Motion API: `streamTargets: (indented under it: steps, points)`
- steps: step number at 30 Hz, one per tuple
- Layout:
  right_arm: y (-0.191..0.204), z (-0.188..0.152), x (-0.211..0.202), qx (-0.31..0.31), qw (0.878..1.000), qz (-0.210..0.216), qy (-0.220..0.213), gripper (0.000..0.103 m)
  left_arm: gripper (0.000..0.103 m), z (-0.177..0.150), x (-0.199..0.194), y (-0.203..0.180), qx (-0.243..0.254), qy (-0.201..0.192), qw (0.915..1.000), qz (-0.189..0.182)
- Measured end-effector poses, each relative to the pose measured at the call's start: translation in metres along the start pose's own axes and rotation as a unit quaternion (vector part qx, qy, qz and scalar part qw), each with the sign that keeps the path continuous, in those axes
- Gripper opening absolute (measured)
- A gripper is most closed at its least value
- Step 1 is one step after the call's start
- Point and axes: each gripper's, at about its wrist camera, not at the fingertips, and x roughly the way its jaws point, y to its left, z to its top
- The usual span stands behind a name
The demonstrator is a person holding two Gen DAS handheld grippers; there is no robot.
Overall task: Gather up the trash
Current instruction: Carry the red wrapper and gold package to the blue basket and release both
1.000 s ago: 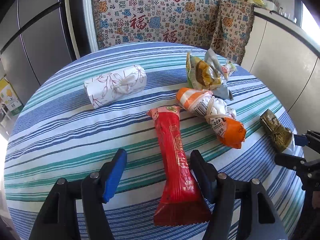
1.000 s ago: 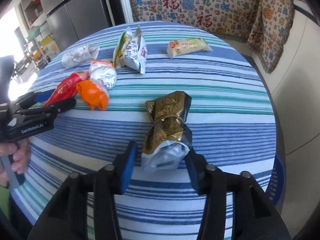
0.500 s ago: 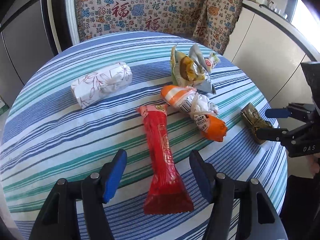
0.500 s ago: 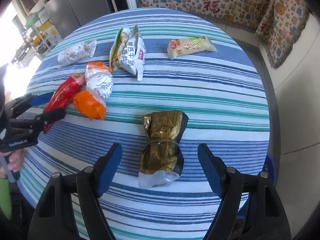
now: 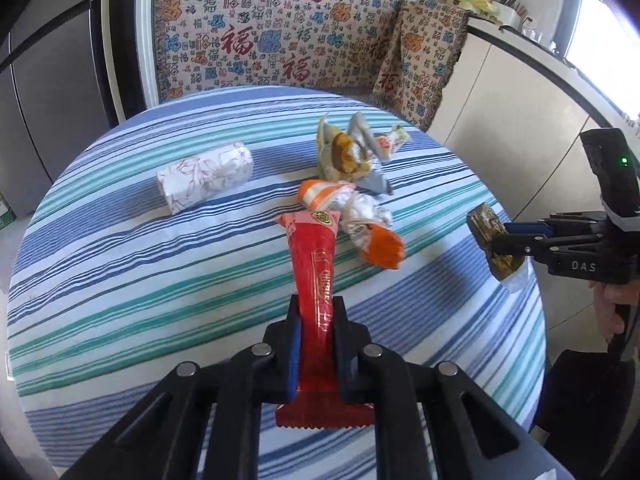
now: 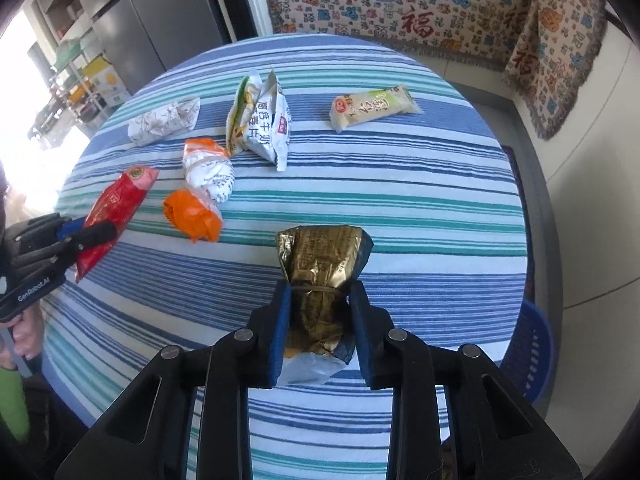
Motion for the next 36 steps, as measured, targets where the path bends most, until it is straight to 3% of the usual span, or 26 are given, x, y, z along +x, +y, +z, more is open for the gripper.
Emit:
streamTargets:
  steps: [9, 16, 36]
  points:
    - [-0.016, -0.014, -0.015, 0.014, 1.000, 0.007, -0.018, 0.029, 0.013, 0.006, -0.006, -0.062, 0.042, -0.014, 0.9986, -0.030]
    - [-0.029, -0.027, -0.032, 0.009, 0.998, -0.040, -0.042, 0.029, 0.012, 0.009, 0.006, -0.107, 0.066, -0.009, 0.9964, -0.053]
    - [-0.075, -0.058, -0.075, 0.021, 0.989, -0.103, -0.100, 0.029, 0.012, 0.032, 0.040, -0.201, 0.116, 0.001, 0.9896, -0.086]
